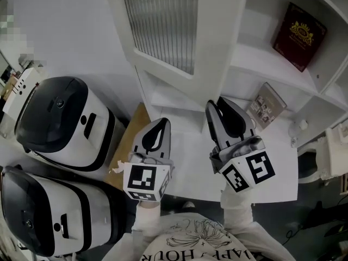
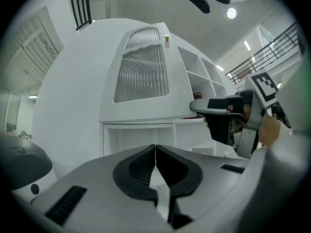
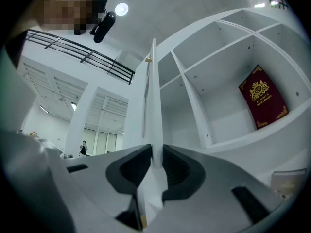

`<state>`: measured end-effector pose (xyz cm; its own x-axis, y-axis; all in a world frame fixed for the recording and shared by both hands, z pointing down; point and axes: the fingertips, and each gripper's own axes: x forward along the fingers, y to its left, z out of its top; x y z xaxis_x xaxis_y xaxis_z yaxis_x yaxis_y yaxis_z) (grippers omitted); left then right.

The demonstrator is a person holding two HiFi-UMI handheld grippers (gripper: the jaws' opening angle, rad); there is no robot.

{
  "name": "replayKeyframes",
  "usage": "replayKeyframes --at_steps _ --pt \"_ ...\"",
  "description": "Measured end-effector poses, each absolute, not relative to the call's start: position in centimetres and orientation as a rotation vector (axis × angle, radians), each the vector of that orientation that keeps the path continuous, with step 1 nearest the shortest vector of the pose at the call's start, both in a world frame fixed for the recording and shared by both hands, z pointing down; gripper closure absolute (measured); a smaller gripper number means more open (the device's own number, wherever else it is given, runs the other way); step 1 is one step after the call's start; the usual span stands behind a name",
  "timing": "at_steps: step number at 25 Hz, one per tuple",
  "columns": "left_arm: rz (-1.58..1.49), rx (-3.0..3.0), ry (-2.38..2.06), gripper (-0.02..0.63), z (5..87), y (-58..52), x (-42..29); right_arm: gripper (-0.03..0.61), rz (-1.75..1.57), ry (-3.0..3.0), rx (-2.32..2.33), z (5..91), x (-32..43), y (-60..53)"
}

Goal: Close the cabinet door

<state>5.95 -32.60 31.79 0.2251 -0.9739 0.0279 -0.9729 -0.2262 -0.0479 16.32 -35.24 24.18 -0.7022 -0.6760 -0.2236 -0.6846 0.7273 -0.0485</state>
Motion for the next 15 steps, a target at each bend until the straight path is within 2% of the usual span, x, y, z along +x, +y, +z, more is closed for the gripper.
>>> replayKeyframes --at_steps 15 --pt "-0.109 -2.364 2.022 0.609 31.9 -33.9 5.6 0.499 0.009 2.681 -1.041 24.3 17.7 -38.6"
